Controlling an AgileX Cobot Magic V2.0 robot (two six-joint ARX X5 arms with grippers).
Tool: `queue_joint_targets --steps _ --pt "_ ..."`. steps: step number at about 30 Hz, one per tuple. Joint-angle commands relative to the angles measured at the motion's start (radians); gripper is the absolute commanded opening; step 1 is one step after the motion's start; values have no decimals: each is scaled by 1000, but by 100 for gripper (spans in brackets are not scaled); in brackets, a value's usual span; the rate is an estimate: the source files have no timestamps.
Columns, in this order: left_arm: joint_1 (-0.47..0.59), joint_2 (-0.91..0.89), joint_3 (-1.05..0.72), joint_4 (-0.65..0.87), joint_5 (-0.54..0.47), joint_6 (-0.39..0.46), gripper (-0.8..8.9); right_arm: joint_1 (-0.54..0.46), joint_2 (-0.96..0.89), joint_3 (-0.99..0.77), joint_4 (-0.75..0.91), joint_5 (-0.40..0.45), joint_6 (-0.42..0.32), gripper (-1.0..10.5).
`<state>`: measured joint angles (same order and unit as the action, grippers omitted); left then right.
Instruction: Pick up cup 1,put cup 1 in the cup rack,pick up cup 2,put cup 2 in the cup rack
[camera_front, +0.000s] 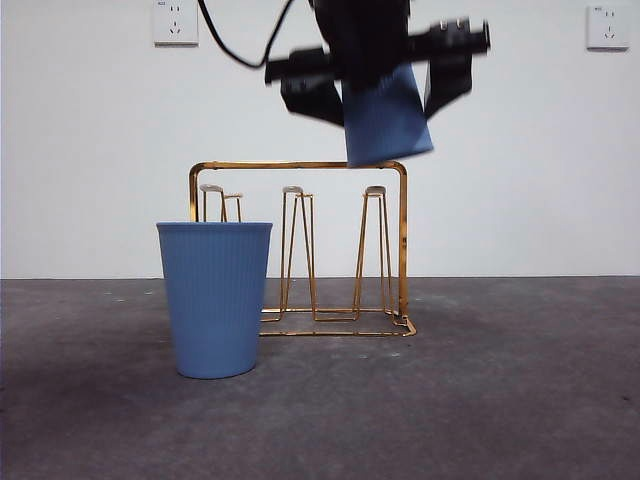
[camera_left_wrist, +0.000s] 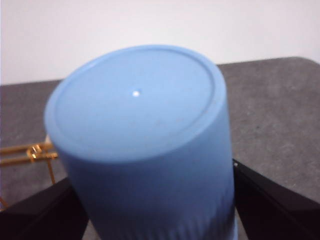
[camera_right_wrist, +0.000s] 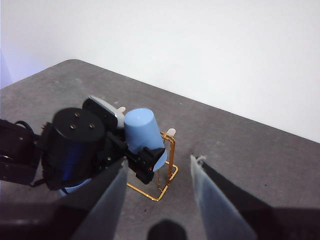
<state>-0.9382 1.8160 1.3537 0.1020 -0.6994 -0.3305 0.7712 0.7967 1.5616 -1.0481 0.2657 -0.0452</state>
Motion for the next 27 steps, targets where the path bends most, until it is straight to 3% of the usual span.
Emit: queue_joint_targets --steps 1,27 --pt "12 18 -2 27 0 -35 -7 1 0 -1 3 4 -2 222" --pt "52 143 -2 45 83 -35 -7 1 25 -2 0 -2 -12 222"
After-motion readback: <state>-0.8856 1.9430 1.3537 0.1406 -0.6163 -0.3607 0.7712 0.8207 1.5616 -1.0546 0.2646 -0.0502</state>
